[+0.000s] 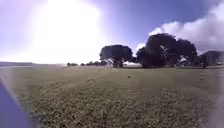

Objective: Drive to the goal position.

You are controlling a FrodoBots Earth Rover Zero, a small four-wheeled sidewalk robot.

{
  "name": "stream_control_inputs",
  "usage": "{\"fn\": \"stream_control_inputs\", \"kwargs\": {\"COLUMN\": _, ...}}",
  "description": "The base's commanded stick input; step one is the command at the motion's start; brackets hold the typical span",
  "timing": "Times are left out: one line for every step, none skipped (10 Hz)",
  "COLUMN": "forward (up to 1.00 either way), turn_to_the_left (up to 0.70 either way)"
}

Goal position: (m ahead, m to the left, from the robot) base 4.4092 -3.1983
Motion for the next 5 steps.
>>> {"fn": "stream_control_inputs", "kwargs": {"forward": 0.70, "turn_to_the_left": 0.00}}
{"fn": "stream_control_inputs", "kwargs": {"forward": 0.70, "turn_to_the_left": 0.00}}
{"fn": "stream_control_inputs", "kwargs": {"forward": 0.70, "turn_to_the_left": 0.00}}
{"fn": "stream_control_inputs", "kwargs": {"forward": 0.70, "turn_to_the_left": 0.00}}
{"fn": "stream_control_inputs", "kwargs": {"forward": 0.70, "turn_to_the_left": 0.00}}
